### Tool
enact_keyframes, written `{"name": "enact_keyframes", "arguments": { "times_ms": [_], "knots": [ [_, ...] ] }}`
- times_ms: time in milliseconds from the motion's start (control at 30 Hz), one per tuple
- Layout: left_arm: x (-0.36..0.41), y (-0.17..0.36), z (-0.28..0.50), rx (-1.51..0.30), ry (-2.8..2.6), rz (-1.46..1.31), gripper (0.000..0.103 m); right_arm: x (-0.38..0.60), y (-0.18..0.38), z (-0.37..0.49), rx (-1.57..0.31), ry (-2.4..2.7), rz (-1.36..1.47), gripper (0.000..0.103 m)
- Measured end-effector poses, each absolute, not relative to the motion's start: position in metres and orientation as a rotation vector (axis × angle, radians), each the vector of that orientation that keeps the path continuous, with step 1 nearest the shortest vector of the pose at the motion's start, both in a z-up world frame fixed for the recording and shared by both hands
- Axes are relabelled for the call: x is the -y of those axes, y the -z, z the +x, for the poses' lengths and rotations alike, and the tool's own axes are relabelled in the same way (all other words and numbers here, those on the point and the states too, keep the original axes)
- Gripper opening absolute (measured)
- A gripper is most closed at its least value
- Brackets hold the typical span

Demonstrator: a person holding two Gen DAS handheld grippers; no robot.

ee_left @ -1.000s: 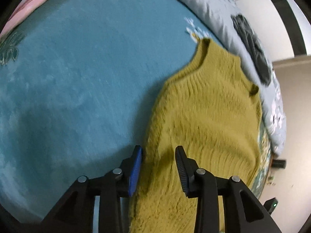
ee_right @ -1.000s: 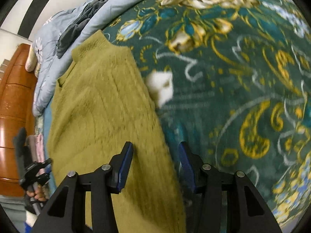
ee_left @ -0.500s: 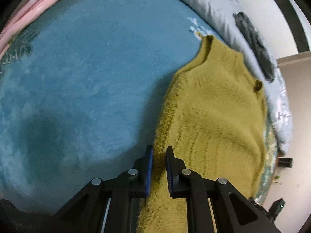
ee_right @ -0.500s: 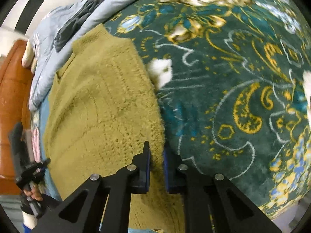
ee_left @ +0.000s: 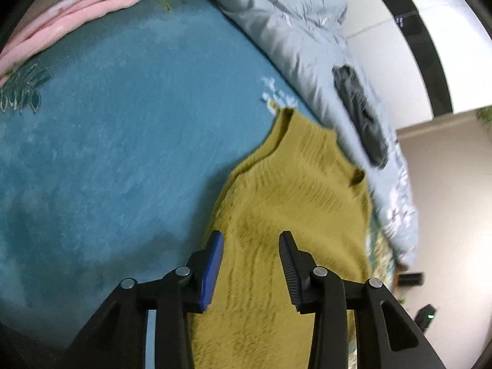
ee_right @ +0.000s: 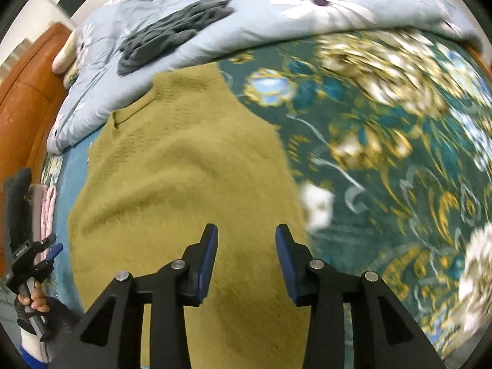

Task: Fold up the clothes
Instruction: 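Open both grippers and release the sweater, moving toward the collar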

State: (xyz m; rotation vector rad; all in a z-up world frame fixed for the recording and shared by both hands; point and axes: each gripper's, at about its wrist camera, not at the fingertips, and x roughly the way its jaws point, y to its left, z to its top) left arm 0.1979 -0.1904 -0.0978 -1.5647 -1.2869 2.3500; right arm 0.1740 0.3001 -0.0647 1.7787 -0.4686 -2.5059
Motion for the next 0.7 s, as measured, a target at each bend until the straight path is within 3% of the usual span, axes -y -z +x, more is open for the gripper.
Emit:
{"name": "enact_keyframes", "arguments": {
  "times_ms": [200,367,567,700],
  "knots": [
    [0.195,0.105,0.178,1.273,-2.394,-1.588,0.041,-0.260,0.063,0.121,0.257,2.475,1.745,0.040],
    [0.192,0.108,0.149,1.140,-2.393,-1.671,0.043,-0.239,0.065,0.066,0.052,2.466,1.727,0.040],
    [0.175,0.108,0.079,0.892,-2.383,-1.742,0.062,-0.217,0.073,-0.003,-0.176,2.439,1.722,0.049],
    [0.156,0.111,0.029,0.737,-2.363,-1.774,0.065,-0.209,0.086,-0.044,-0.297,2.407,1.770,0.049]
  ]
}}
